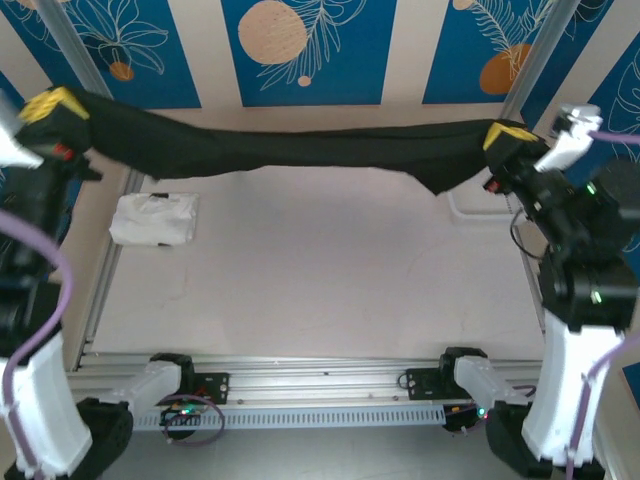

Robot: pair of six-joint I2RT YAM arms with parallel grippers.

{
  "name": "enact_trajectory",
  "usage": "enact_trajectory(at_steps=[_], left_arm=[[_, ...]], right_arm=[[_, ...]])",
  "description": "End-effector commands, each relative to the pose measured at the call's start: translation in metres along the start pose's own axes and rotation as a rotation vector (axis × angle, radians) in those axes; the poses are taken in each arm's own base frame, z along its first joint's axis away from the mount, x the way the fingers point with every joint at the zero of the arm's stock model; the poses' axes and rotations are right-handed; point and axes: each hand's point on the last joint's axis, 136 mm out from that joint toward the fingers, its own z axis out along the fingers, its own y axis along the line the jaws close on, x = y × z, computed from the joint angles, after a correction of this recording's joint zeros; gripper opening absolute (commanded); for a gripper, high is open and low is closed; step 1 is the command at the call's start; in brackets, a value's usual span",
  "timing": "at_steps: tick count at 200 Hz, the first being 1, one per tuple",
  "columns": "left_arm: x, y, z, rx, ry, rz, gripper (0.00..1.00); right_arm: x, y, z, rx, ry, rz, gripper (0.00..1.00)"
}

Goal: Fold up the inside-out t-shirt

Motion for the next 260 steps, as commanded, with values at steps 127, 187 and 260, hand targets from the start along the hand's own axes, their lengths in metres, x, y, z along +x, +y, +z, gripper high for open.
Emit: enact_trajectory(at_steps=[127,187,260], left_arm=[[0.169,0.056,0.190,-0.158,0.333,0.110,0.00],[0.484,0.113,0.267,-0.203,0.725,0.107,0.00],[0.647,0.131,0.294,-0.188,0.909,-0.116,0.56]], right_arm=[[0.024,-0.048,0.071,0.096,0.089,-0.057,0.00],[0.251,-0.153,0.257,0.159,0.464,0.082,0.00],[0.393,-0.205,0.348,0.264,0.739,0.090,0.34]])
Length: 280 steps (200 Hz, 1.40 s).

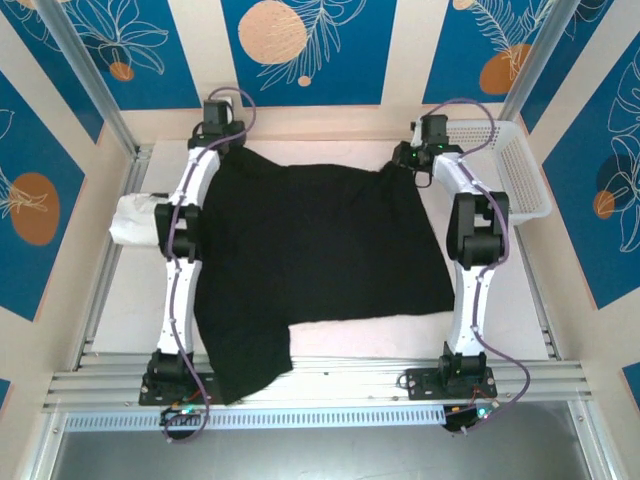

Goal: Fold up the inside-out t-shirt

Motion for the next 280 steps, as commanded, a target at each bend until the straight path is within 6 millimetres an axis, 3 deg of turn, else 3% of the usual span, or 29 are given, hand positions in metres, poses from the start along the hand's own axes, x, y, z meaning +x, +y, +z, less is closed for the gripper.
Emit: enact_trajectory(at_steps=[1,24,38,79,94,105,133,178,205,230,280], left_arm=[[-0.050,-0.010,-0.047,0.095,-0.066,-0.093,0.56],[-0.048,-0.018,-0.085,0.154,-0.059,-0.177,0.61],[-0.035,-0.024,-0.111,0.197,-0.037,-0.252,0.64],[0.022,-0.036,-0.186,0.307,-0.035,-0.393,0.67],[0.043,-0.040,-0.205,0.336,-0.024,-0.385,0.68],[0.055,-0.037,-0.208,0.320,-0.011,-0.376,0.69],[0.074,-0.026,-0.184,0.235,0.082,-0.319,0.70],[0.099,-0.013,-0.112,0.183,0.233,-0.336,0.70],[0.108,-0.003,-0.083,0.161,0.276,-0.369,0.70],[0.118,0.007,-0.059,0.139,0.335,-0.378,0.69],[0.130,0.007,-0.023,0.146,0.403,-0.369,0.69]], right_arm=[[-0.048,0.033,-0.058,0.007,-0.130,-0.091,0.35],[-0.014,0.046,-0.081,0.013,-0.085,-0.128,0.35],[0.016,0.049,-0.096,0.016,-0.041,-0.126,0.36],[0.114,0.055,-0.137,-0.056,0.117,-0.039,0.45],[0.134,0.063,-0.149,-0.112,0.140,-0.020,0.48],[0.143,0.071,-0.150,-0.168,0.147,-0.010,0.51],[0.136,0.084,-0.129,-0.209,0.169,0.019,0.55],[0.115,0.070,-0.068,-0.134,0.171,0.163,0.55],[0.108,0.061,-0.039,-0.094,0.199,0.220,0.55],[0.109,0.049,-0.024,-0.068,0.236,0.262,0.54],[0.120,0.017,-0.005,-0.010,0.304,0.347,0.51]])
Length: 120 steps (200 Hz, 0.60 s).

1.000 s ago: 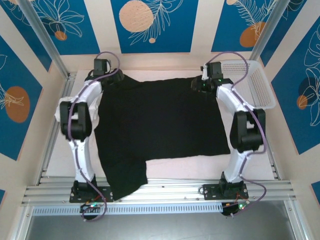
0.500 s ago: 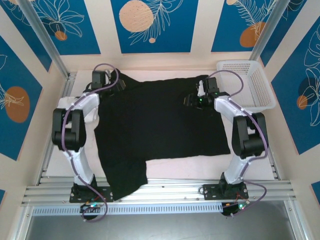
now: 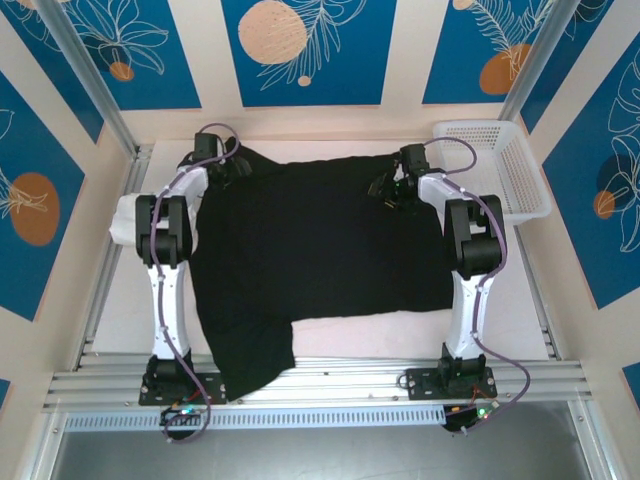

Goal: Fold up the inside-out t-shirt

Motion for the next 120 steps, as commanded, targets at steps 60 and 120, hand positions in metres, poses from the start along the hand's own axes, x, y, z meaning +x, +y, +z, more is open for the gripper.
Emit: enact_trajectory(at_steps=[60,120], left_arm=[[0.002,0.013,0.042,-0.007,0.085,-0.005,0.69],[-0.037,-0.020,0.027,0.085,-0.012,0.023,0.70]], right_arm=[[-0.011,-0.039,0.023,0.065,0.082,0.126,0.50],[-0.047,-0.019,0.009,0.047,0.039,0.063,0.50]])
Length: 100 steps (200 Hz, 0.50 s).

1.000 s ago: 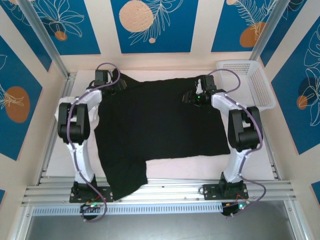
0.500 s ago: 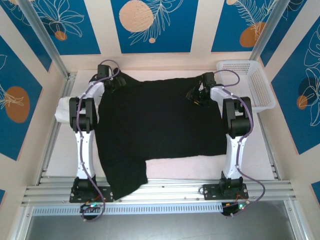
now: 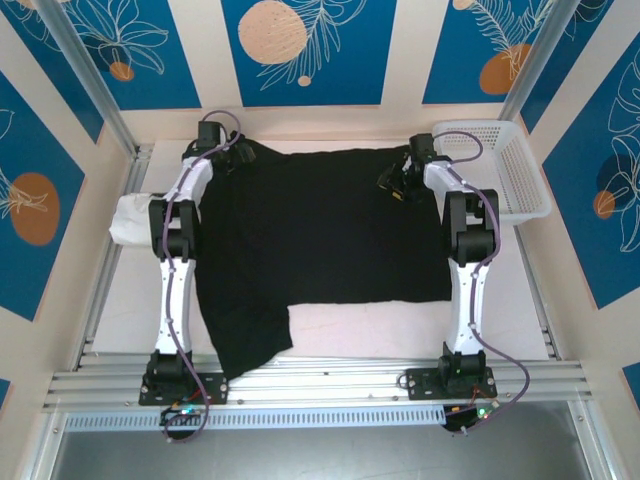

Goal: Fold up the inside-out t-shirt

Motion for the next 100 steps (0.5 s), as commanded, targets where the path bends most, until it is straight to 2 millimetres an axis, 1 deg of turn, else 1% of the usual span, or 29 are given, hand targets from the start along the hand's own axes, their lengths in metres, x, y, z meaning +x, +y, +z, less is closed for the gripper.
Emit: enact_trajectory(at_steps=[1,7,16,31,34,36,39,47,50,51,52,54,56,57,59,63,65,70,79,83,86,92,94,98,100], left_arm=[[-0.002,-0.004,-0.005,0.025,0.014,-0.004,0.70],[-0.008,-0.010,-0.012,0.035,0.003,0.004,0.70],[-0.018,-0.022,-0.027,0.052,-0.017,0.014,0.71],[-0.030,-0.039,-0.054,0.077,-0.044,0.028,0.72],[-0.031,-0.042,-0.059,0.080,-0.051,0.031,0.72],[-0.032,-0.045,-0.064,0.084,-0.057,0.034,0.72],[-0.033,-0.047,-0.069,0.086,-0.062,0.035,0.72],[-0.035,-0.056,-0.086,0.102,-0.091,0.044,0.72],[-0.037,-0.060,-0.093,0.110,-0.108,0.047,0.72],[-0.035,-0.060,-0.095,0.111,-0.108,0.047,0.72],[-0.035,-0.061,-0.096,0.114,-0.112,0.049,0.72],[-0.037,-0.065,-0.103,0.120,-0.124,0.051,0.72],[-0.036,-0.066,-0.106,0.124,-0.130,0.049,0.72],[-0.036,-0.067,-0.109,0.126,-0.135,0.051,0.72],[-0.034,-0.068,-0.112,0.128,-0.138,0.048,0.72],[-0.032,-0.071,-0.121,0.137,-0.150,0.045,0.72],[-0.032,-0.072,-0.126,0.142,-0.158,0.046,0.72],[-0.029,-0.077,-0.137,0.157,-0.172,0.039,0.72],[-0.018,-0.082,-0.154,0.184,-0.181,0.025,0.72],[-0.012,-0.085,-0.162,0.198,-0.185,0.020,0.72],[-0.010,-0.090,-0.170,0.215,-0.196,0.024,0.72],[0.004,-0.092,-0.178,0.229,-0.190,0.021,0.72],[0.007,-0.094,-0.183,0.235,-0.194,0.022,0.72],[0.013,-0.097,-0.191,0.245,-0.200,0.023,0.72],[0.020,-0.097,-0.193,0.246,-0.195,0.020,0.72]], right_arm=[[-0.003,-0.001,-0.007,0.023,0.021,-0.016,0.50],[-0.005,0.006,-0.014,0.013,0.010,-0.038,0.50],[-0.007,0.016,-0.027,0.004,-0.011,-0.080,0.51],[0.000,0.032,-0.050,0.003,-0.045,-0.164,0.52],[0.003,0.034,-0.052,0.005,-0.046,-0.175,0.52],[0.005,0.036,-0.058,0.007,-0.055,-0.191,0.52],[0.008,0.036,-0.059,0.011,-0.055,-0.199,0.53],[0.018,0.044,-0.077,0.009,-0.080,-0.241,0.53],[0.023,0.045,-0.081,0.011,-0.082,-0.256,0.53],[0.027,0.042,-0.078,0.017,-0.075,-0.257,0.53],[0.027,0.044,-0.084,0.013,-0.085,-0.263,0.53],[0.030,0.043,-0.083,0.018,-0.081,-0.269,0.54],[0.034,0.042,-0.086,0.022,-0.083,-0.277,0.54],[0.035,0.044,-0.091,0.019,-0.091,-0.282,0.54],[0.038,0.042,-0.089,0.024,-0.084,-0.283,0.54],[0.044,0.040,-0.094,0.033,-0.089,-0.295,0.54],[0.048,0.039,-0.101,0.037,-0.096,-0.302,0.54],[0.057,0.035,-0.108,0.054,-0.097,-0.310,0.54],[0.071,0.025,-0.123,0.079,-0.104,-0.310,0.55],[0.079,0.017,-0.128,0.095,-0.100,-0.305,0.55],[0.085,0.012,-0.133,0.105,-0.102,-0.298,0.55],[0.096,0.002,-0.141,0.121,-0.102,-0.287,0.55],[0.103,-0.005,-0.144,0.133,-0.099,-0.276,0.55],[0.113,-0.014,-0.149,0.145,-0.096,-0.265,0.55],[0.117,-0.017,-0.153,0.148,-0.099,-0.258,0.55]])
